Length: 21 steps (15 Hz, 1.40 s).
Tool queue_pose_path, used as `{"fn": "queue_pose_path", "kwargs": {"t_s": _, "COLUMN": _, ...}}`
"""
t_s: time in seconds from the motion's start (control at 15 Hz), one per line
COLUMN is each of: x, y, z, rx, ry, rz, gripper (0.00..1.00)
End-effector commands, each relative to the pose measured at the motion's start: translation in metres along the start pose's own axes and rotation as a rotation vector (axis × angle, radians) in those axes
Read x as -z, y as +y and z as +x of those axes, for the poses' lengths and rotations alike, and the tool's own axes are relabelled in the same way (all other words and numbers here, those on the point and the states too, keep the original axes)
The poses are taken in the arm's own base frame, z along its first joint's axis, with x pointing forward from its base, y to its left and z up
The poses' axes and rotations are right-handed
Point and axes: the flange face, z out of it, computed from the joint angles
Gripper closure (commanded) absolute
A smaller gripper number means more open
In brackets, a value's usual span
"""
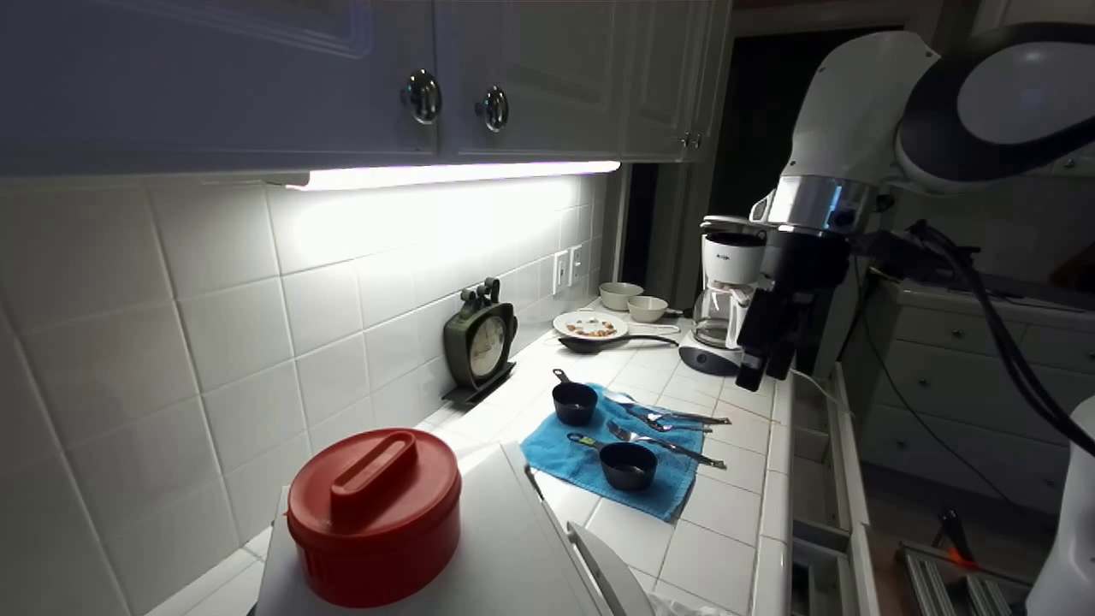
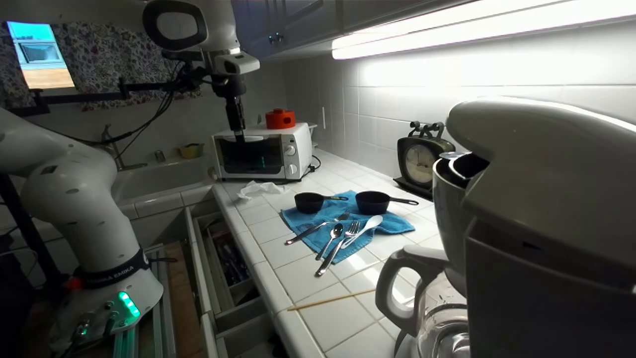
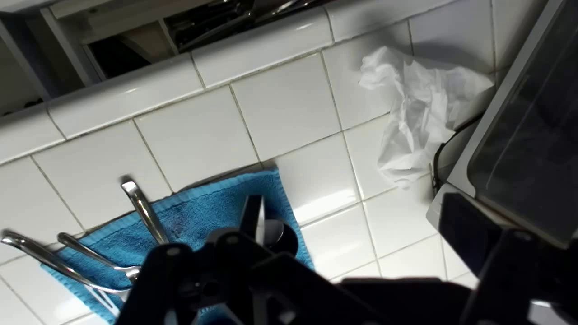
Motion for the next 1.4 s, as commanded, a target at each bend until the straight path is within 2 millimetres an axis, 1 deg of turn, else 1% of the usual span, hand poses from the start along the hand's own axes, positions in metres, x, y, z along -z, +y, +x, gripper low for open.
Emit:
{"fn": "queue_pose_path", "kwargs": {"t_s": 0.0, "x": -0.018, "y": 0.022, "z": 0.020, "rx": 0.015, "ry": 0.073, "rz": -0.002, "gripper": 0.00}}
{"fn": "queue_pose_path", "kwargs": {"t_s": 0.2, "x": -0.027, "y": 0.043, "z": 0.030, "rx": 0.053, "ry": 0.128, "rz": -0.032, "gripper": 0.00}}
{"fn": "queue_pose_path", "kwargs": {"t_s": 0.27, "x": -0.029, "y": 0.051, "z": 0.032, "rx": 0.012, "ry": 0.131, "rz": -0.059, "gripper": 0.00}}
{"fn": "queue_pose_path", "kwargs": {"t_s": 0.33, "x": -0.026, "y": 0.038, "z": 0.031, "rx": 0.018, "ry": 0.107, "rz": -0.020, "gripper": 0.00}}
{"fn": "queue_pose_path", "kwargs": {"t_s": 0.47, "x": -0.029, "y": 0.048, "z": 0.032, "rx": 0.003, "ry": 0.110, "rz": -0.038, "gripper": 0.00}}
{"fn": "queue_pose_path", "kwargs": {"t_s": 0.67, "x": -0.028, "y": 0.049, "z": 0.034, "rx": 0.005, "ry": 0.122, "rz": -0.052, "gripper": 0.00}}
{"fn": "queue_pose_path", "kwargs": {"t_s": 0.8, "x": -0.030, "y": 0.063, "z": 0.047, "rx": 0.002, "ry": 0.145, "rz": -0.067, "gripper": 0.00}}
{"fn": "queue_pose_path", "kwargs": {"t_s": 1.0, "x": -0.036, "y": 0.095, "z": 0.071, "rx": 0.026, "ry": 0.191, "rz": -0.092, "gripper": 0.00}}
{"fn": "queue_pose_path", "kwargs": {"t_s": 1.2, "x": -0.049, "y": 0.122, "z": 0.091, "rx": 0.053, "ry": 0.217, "rz": -0.083, "gripper": 0.00}}
{"fn": "queue_pose_path", "kwargs": {"t_s": 1.33, "x": -0.059, "y": 0.136, "z": 0.102, "rx": 0.058, "ry": 0.233, "rz": -0.087, "gripper": 0.00}}
